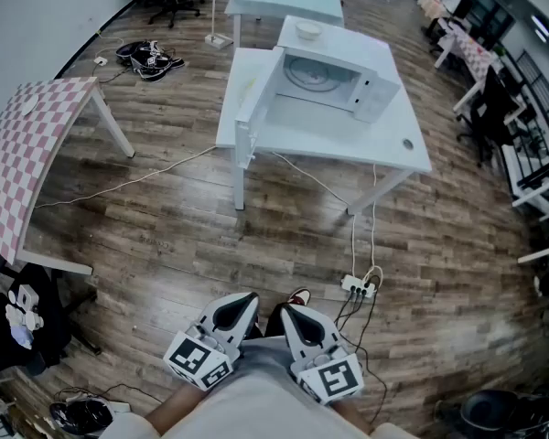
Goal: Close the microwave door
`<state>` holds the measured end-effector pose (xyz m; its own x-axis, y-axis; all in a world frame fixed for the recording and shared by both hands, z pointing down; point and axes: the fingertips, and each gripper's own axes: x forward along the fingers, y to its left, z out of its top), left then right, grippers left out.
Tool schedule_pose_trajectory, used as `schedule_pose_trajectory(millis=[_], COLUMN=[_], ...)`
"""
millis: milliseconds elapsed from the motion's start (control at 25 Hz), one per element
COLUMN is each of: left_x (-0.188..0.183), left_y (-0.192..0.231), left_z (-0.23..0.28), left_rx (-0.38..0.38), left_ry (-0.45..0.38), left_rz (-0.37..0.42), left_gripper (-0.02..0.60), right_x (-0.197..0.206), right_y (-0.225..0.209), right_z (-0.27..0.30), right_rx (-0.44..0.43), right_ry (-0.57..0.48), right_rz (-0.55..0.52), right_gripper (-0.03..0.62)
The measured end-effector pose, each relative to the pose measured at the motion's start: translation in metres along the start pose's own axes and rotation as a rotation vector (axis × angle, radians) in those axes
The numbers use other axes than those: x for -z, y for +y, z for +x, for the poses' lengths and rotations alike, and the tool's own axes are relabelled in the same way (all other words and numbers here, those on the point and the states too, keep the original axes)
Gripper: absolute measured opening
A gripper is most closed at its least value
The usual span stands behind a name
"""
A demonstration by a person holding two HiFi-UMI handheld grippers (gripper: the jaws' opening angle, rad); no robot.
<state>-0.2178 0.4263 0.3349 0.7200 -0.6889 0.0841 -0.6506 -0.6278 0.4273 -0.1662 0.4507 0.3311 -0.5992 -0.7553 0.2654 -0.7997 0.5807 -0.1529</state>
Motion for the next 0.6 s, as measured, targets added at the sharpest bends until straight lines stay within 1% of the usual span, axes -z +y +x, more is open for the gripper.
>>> schedule_pose_trajectory(millis=[160,360,480,600], left_x=[0.005,0.006,0.011,0.008], left_y=[-0.002,-0.003,-0.001,0.011], left_z=[-0.002,-0.001,0.002,0.006], left_rx=[0.006,-0.006,-0.007,-0.028], left_ry=[0.01,0.021,0.036,0.027], left_rz=[-0.013,-0.01,-0.039,-0.077], left_gripper=[0.014,0.014,0.014,0.014], right_x=[0.007,0.01,0.013,0.011], right_y=[0.001,0.0,-0.006,-0.017], right_z=[-0.003,-0.007,-0.01,-0.009], right_rx=[-0.001,0.009,0.019,0.027], right_ry=[0.016,0.021,0.03,0.032], right_rz=[0.016,0.036,0.063,0.11], right_gripper=[0.021,0.021,0.021,0.023])
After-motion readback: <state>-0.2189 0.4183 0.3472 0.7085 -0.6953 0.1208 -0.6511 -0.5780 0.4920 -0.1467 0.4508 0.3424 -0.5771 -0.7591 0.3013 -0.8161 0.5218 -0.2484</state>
